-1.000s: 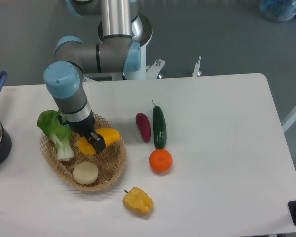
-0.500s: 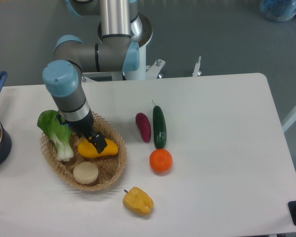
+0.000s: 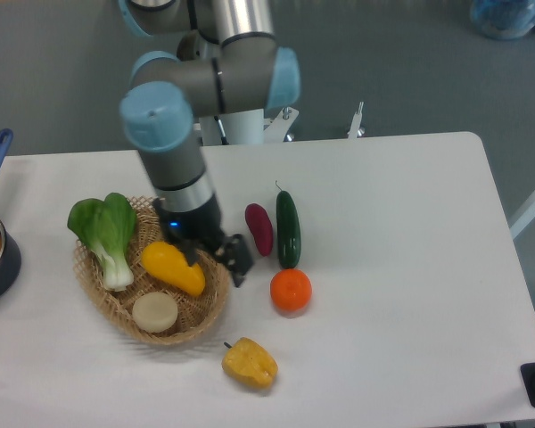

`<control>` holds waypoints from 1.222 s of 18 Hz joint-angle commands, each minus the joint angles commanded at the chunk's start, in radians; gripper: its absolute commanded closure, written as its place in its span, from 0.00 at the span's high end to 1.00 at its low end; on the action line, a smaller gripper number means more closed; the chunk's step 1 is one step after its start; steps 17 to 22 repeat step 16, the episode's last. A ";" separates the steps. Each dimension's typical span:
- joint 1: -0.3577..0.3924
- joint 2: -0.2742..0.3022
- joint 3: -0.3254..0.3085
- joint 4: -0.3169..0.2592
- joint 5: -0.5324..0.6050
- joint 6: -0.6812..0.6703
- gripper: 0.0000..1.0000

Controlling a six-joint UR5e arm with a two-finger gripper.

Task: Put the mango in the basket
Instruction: 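Lift the open gripper up and away from the basket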

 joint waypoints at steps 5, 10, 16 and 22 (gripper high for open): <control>0.127 -0.012 -0.011 -0.002 -0.003 0.082 1.00; 0.238 -0.063 -0.005 -0.003 -0.015 0.083 1.00; 0.246 -0.097 -0.006 -0.005 -0.038 0.083 1.00; 0.246 -0.097 -0.006 -0.005 -0.038 0.083 1.00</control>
